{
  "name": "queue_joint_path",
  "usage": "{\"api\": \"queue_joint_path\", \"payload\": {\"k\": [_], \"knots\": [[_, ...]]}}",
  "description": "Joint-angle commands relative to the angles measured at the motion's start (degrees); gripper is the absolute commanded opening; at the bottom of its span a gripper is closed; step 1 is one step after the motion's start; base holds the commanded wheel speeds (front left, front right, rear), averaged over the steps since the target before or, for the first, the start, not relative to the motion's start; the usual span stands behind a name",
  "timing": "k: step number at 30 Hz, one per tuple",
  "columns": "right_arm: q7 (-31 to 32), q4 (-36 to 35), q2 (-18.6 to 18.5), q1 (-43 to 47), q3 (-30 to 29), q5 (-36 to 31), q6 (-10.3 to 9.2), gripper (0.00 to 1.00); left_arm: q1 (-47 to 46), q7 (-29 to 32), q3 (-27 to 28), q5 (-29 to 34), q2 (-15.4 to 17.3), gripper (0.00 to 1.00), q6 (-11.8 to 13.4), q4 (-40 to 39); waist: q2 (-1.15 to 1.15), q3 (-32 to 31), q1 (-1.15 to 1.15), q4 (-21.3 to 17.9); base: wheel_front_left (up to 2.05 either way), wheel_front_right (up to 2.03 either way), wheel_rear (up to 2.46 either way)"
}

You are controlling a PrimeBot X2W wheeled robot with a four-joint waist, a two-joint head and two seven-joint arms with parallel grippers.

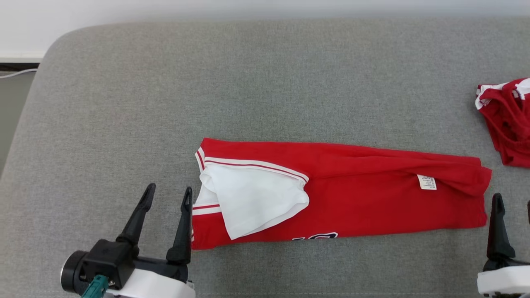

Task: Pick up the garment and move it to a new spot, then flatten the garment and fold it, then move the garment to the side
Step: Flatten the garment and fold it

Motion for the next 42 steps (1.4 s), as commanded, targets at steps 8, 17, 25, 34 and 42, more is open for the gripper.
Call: {"api": "queue_joint_path", "payload": {"k": [8,17,25,34,42], "knots": [[-1.11,-6.55,0.94,6.59,-0.76,-4.12,0.0,1.0,3.77,-0.59,3.72,0.46,0.6,1.0,-0.33,1.63,0.0,-3.91,0.0,1.87,0.0,0.0,0.0],[-1.21,-6.08,1.12,8.64,0.19,-3.33,0.0,1.0,5.46,-0.6,4.79,0.68,0.48,1.0,-1.3,3.91,0.0,-5.42,0.0,1.1,0.0,0.0,0.0],[-1.46,-4.74,1.13,8.37,1.0,-2.49,0.0,1.0,5.84,-0.6,5.37,1.06,0.28,1.0,-1.66,4.3,0.0,-5.97,0.0,0.07,0.0,0.0,0.0],[-1.66,-3.67,1.13,5.35,2.42,-1.58,0.0,1.0,5.65,-0.6,5.61,0.92,0.45,1.0,-1.92,3.96,0.0,-4.74,0.0,-1.02,0.0,0.0,0.0],[-0.55,0.92,1.12,-1.51,1.31,1.13,0.0,1.0,3.52,-0.57,5.67,1.7,0.72,1.0,-2.4,3.2,0.0,-1.71,0.0,-1.8,0.0,0.0,0.0]]}}
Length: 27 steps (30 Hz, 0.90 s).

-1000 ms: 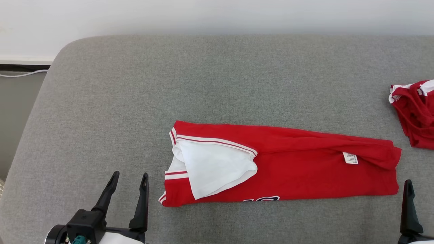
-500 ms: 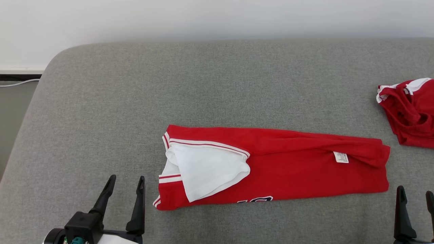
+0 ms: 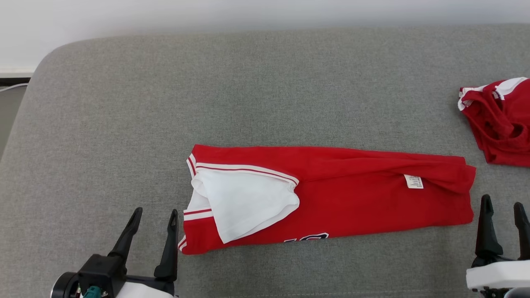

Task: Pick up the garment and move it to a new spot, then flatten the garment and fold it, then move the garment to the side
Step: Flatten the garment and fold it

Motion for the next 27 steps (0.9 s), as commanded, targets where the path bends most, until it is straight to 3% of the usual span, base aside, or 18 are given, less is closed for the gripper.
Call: {"api": "queue_joint_path", "payload": {"k": [1,17,27], "knots": [[0.53,-0.33,-1.31,-2.41,1.09,0.68,0.0,1.0,-3.28,-0.57,2.38,0.89,1.34,1.0,-0.29,-1.48,0.0,0.98,0.0,-0.1,0.0,0.0,0.0],[5.58,15.0,-5.07,-13.16,5.25,16.58,0.0,1.0,-6.88,-0.58,2.68,1.98,0.51,1.0,-1.72,-0.7,0.0,6.51,0.0,0.65,0.0,0.0,0.0],[10.79,16.0,-6.14,-14.93,7.95,25.15,0.0,1.0,-7.4,-0.59,3.3,2.16,-0.39,1.0,-2.29,-0.25,0.0,7.65,0.0,0.76,0.0,0.0,0.0]]}}
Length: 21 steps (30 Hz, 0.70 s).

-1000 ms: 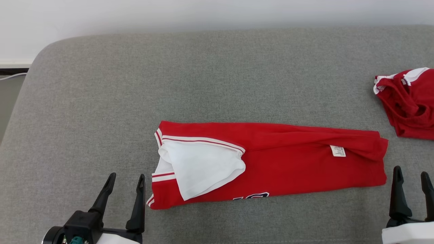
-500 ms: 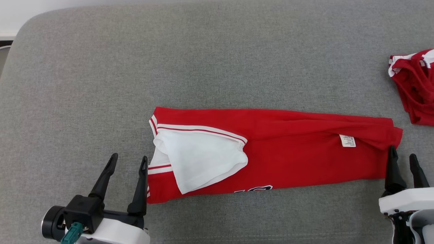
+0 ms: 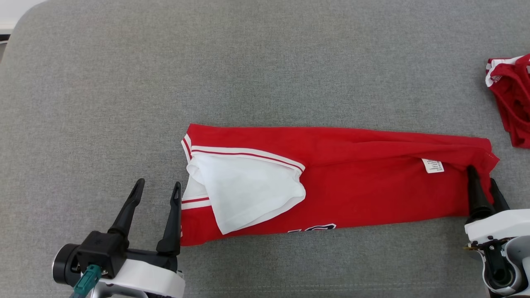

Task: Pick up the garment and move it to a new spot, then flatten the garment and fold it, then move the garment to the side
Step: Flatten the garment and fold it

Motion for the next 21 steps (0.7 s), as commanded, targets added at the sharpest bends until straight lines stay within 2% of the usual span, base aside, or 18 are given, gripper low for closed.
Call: {"api": "queue_joint_path", "payload": {"k": [1,3,4,5,7,9,10,11,21], "knots": [[1.6,-0.88,-0.21,-0.35,2.17,1.78,0.0,1.0,-2.2,-0.59,2.41,0.64,0.94,1.0,-0.35,-0.92,0.0,0.14,0.0,0.0,0.0,0.0,0.0],[3.08,-0.95,-0.48,-0.24,3.02,3.61,0.0,1.0,-2.34,-0.59,2.63,0.75,0.75,1.0,-0.56,-0.84,0.0,0.29,0.0,-0.01,0.0,0.0,0.0],[3.66,-1.07,-0.51,-0.15,3.47,4.56,0.0,0.81,-2.41,-0.59,2.75,0.81,0.62,1.0,-0.68,-0.82,0.0,0.33,0.0,0.01,0.0,0.0,0.0],[4.18,-1.09,-0.55,0.0,3.84,5.42,0.0,0.5,-2.43,-0.59,2.83,0.87,0.51,1.0,-0.8,-0.8,0.0,0.35,0.0,0.03,0.0,0.0,0.0],[4.81,-1.25,-0.76,0.3,4.57,6.73,0.0,0.43,-2.46,-0.59,3.01,1.01,0.32,1.0,-1.03,-0.74,0.0,0.35,0.0,0.07,0.0,0.0,0.0],[5.28,-1.37,-1.05,0.54,5.46,7.67,0.0,0.31,-2.36,-0.59,3.31,1.12,0.17,1.0,-1.16,-0.72,0.0,0.34,0.0,-0.01,0.0,0.0,0.0],[5.3,-1.49,-1.23,0.58,5.88,8.02,0.0,0.2,-2.29,-0.59,3.44,1.18,0.1,1.0,-1.21,-0.71,0.0,0.36,0.0,-0.05,0.0,0.0,0.0],[5.38,-1.63,-1.33,0.6,6.4,8.39,0.0,0.0,-2.23,-0.59,3.55,1.23,0.04,1.0,-1.28,-0.7,0.0,0.39,0.0,-0.08,0.0,0.0,0.0],[0.81,-4.34,-3.65,0.93,6.7,11.42,0.0,0.0,-1.84,-0.6,4.51,1.64,-0.52,1.0,-2.1,-0.6,0.0,0.41,0.0,-0.6,0.0,0.0,0.0]]}}
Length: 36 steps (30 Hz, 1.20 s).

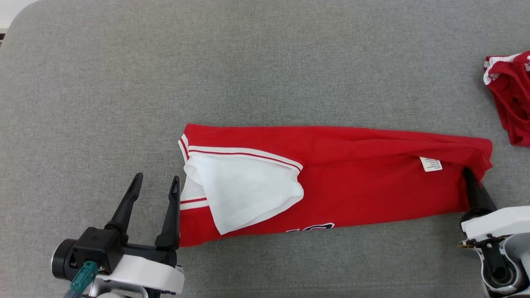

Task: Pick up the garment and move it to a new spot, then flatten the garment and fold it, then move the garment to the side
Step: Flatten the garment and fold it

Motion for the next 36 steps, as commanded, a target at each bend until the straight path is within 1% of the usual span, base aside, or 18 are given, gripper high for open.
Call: {"api": "queue_joint_path", "payload": {"k": [1,6,11,14,17,21,23,26,29,33,36], "knots": [[-1.34,-2.18,-1.67,0.92,0.39,0.8,0.0,0.0,-1.71,-0.6,2.44,0.68,1.05,1.0,-0.62,-0.89,0.0,-0.1,0.0,-0.15,0.0,0.0,0.0],[-2.21,-3.27,-4.25,2.89,-2.84,1.71,0.0,0.0,-1.4,-0.6,2.74,0.9,0.75,1.0,-0.9,-0.84,0.0,-0.39,0.0,-0.47,0.0,0.0,0.0],[-2.41,-4.3,-6.01,4.56,-6.62,1.71,0.0,0.0,-1.24,-0.6,2.98,1.14,0.46,1.0,-1.16,-0.82,0.0,-0.58,0.0,-0.84,0.0,0.0,0.0],[-2.36,-5.32,-6.25,4.67,-7.68,1.48,0.0,0.0,-1.2,-0.6,3.02,1.2,0.33,1.0,-1.28,-0.76,0.0,-0.71,0.0,-1.03,0.0,0.0,0.0],[-1.38,-8.67,-5.71,4.52,-7.45,0.82,0.0,0.0,-1.2,-0.6,3.0,1.29,0.16,1.0,-1.58,-0.67,0.0,-1.05,0.0,-1.2,0.0,0.0,0.0],[0.96,-15.69,-3.96,4.49,-4.22,-2.2,0.0,0.0,-1.15,-0.6,2.83,1.39,0.0,1.0,-1.84,-0.45,0.0,-1.69,0.0,-1.14,0.0,0.0,0.0],[2.35,-19.61,-2.52,4.43,-1.94,-4.18,0.0,0.0,-1.19,-0.6,2.68,1.44,-0.07,1.0,-1.92,-0.4,0.0,-1.94,0.0,-0.97,0.0,0.0,0.0],[4.77,-25.1,-0.32,3.98,2.38,-7.73,0.0,0.0,-1.19,-0.6,2.65,1.44,-0.1,1.0,-2.06,-0.34,0.0,-2.19,0.0,-0.61,0.0,0.0,0.0],[7.46,-28.95,1.76,2.86,7.2,-10.49,0.0,0.0,-1.21,-0.6,2.62,1.46,-0.18,1.0,-2.18,-0.28,0.0,-2.33,0.0,-0.13,0.0,0.0,0.0],[10.27,-30.39,4.36,0.58,13.16,-12.92,0.0,0.0,-1.35,-0.6,2.61,1.56,-0.46,1.0,-2.29,-0.28,0.0,-2.25,0.0,0.51,0.0,0.0,0.0],[11.5,-28.28,5.8,-1.45,17.55,-14.61,0.0,0.0,-1.58,-0.6,2.29,1.68,-1.02,1.0,-2.53,-0.19,0.0,-1.93,0.0,1.4,0.0,0.0,0.0]]}}
